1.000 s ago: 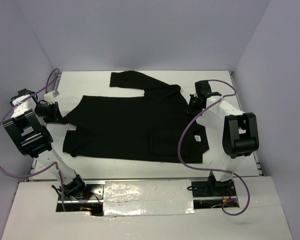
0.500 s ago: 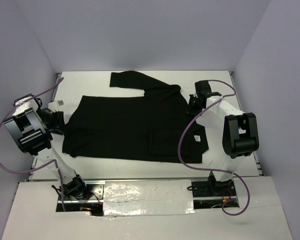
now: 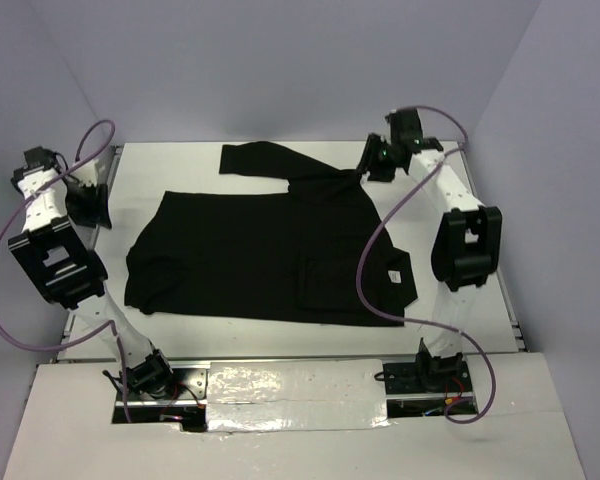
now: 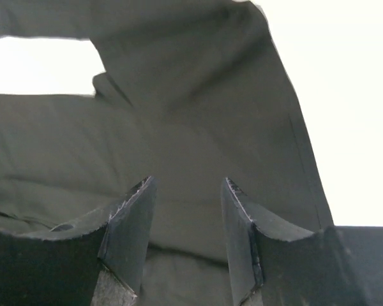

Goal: Fold and stack the long sleeve shirts
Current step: Fold the shirt

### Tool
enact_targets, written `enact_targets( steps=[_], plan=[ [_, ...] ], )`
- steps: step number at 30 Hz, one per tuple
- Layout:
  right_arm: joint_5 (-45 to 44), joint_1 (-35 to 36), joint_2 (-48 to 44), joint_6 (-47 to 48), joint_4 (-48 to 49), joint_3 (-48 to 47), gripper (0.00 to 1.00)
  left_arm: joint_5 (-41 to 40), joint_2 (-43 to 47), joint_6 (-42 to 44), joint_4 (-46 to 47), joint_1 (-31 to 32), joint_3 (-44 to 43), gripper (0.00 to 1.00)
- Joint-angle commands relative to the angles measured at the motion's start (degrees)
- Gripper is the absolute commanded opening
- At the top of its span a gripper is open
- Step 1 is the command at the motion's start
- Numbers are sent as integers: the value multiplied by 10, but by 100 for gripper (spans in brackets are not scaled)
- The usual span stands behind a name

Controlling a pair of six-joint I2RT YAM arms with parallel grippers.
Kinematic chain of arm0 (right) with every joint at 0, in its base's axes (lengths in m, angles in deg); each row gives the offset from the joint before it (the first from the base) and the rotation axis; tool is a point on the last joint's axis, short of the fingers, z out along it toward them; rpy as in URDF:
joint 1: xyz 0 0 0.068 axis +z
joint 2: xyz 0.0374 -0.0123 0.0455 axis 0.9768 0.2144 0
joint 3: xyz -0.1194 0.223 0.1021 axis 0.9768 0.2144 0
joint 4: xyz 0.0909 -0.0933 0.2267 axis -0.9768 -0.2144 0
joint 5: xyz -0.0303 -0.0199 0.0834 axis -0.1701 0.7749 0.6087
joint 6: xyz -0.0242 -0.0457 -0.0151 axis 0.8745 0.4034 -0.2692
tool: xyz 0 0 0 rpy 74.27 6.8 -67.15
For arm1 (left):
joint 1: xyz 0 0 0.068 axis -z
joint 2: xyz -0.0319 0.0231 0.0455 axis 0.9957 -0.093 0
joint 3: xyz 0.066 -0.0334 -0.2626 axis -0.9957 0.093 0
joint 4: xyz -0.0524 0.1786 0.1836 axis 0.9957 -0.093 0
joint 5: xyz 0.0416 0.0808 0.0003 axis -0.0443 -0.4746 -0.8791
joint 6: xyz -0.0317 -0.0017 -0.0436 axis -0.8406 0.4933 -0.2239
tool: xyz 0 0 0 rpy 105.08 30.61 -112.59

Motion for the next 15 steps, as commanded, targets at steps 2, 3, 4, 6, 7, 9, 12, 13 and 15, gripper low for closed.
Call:
enact_targets(
  steps=[2, 3, 4, 6, 7, 9, 12, 13, 15],
  plan=[
    [12, -7, 104, -30, -57, -172, 53, 50, 15, -54, 31, 67, -53, 57],
    [32, -8, 147, -49, -80, -229, 52, 68, 7, -64, 32, 79, -66, 56],
    [52, -9, 162, -90, -79, -245, 51, 105, -11, -90, 35, 89, -79, 55],
    [92, -5, 177, -138, -25, -234, 51, 129, -26, -120, 57, 124, -105, 55],
    [112, -2, 174, -163, 1, -221, 51, 130, -37, -134, 71, 135, -111, 55],
    [99, 6, 170, -230, 44, -205, 50, 112, -51, -151, 95, 171, -131, 55],
    [33, 16, 187, -282, 40, -229, 51, 102, -63, -147, 104, 205, -144, 56],
    [15, 20, 192, -289, 38, -236, 51, 101, -65, -149, 107, 210, -143, 56],
    [-25, 29, 213, -307, 28, -252, 51, 103, -70, -150, 109, 218, -138, 56]
  ],
)
